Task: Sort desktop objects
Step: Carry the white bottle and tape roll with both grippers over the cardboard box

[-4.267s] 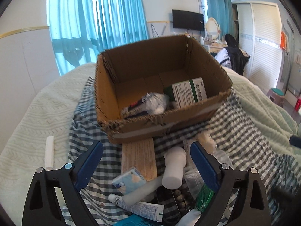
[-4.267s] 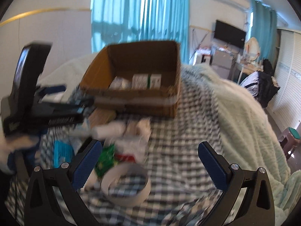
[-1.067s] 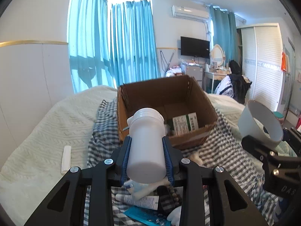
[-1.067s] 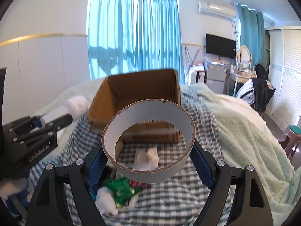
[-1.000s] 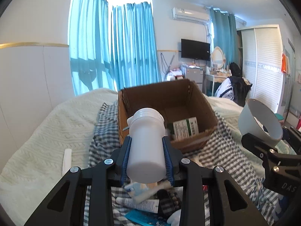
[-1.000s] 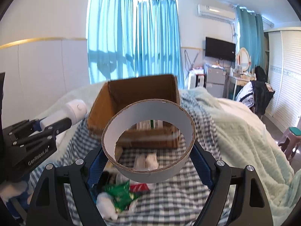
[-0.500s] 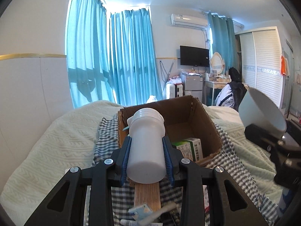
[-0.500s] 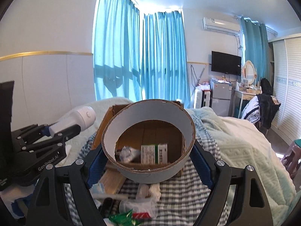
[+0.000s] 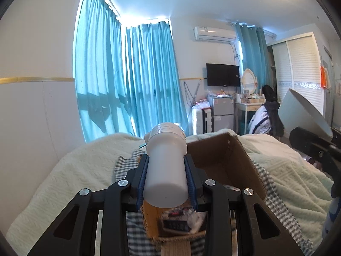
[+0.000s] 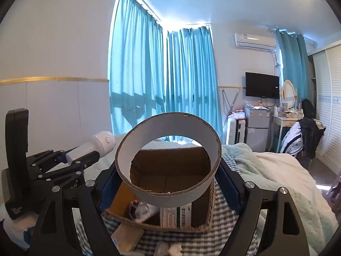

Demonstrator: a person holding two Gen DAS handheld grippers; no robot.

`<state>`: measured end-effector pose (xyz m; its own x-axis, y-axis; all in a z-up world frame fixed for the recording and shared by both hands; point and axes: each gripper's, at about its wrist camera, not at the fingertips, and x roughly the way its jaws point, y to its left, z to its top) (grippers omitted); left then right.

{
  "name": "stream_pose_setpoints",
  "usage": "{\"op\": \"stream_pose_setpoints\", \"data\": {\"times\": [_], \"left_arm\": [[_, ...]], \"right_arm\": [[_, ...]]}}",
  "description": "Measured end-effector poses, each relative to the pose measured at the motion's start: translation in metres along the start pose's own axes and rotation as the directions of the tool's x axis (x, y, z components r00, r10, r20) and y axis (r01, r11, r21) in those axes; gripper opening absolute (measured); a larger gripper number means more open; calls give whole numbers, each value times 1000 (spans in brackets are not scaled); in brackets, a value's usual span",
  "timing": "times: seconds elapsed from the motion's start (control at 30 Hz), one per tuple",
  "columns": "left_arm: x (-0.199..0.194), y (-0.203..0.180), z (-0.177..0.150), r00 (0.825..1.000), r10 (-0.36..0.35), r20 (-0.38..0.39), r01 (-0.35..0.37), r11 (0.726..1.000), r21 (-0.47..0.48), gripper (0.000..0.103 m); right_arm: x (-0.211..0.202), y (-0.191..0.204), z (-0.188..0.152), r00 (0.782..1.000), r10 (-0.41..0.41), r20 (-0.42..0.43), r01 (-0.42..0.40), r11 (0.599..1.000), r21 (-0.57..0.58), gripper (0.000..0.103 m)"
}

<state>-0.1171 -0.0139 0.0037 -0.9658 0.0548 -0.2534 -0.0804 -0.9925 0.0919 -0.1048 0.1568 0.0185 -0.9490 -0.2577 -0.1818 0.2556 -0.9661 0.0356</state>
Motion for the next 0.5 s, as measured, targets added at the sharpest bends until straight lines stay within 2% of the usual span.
{"op": "stream_pose_setpoints", "data": {"times": [0.27, 0.5], "left_arm": [[22, 9, 14, 1000, -14, 14, 14, 1000, -22, 33], [54, 7, 14, 1000, -11, 13, 11, 1000, -2, 33]], "right_arm": [[20, -9, 11, 1000, 16, 16, -16, 1000, -10, 82], [51, -19, 3, 999, 22, -23, -23, 1000, -7, 82]]}}
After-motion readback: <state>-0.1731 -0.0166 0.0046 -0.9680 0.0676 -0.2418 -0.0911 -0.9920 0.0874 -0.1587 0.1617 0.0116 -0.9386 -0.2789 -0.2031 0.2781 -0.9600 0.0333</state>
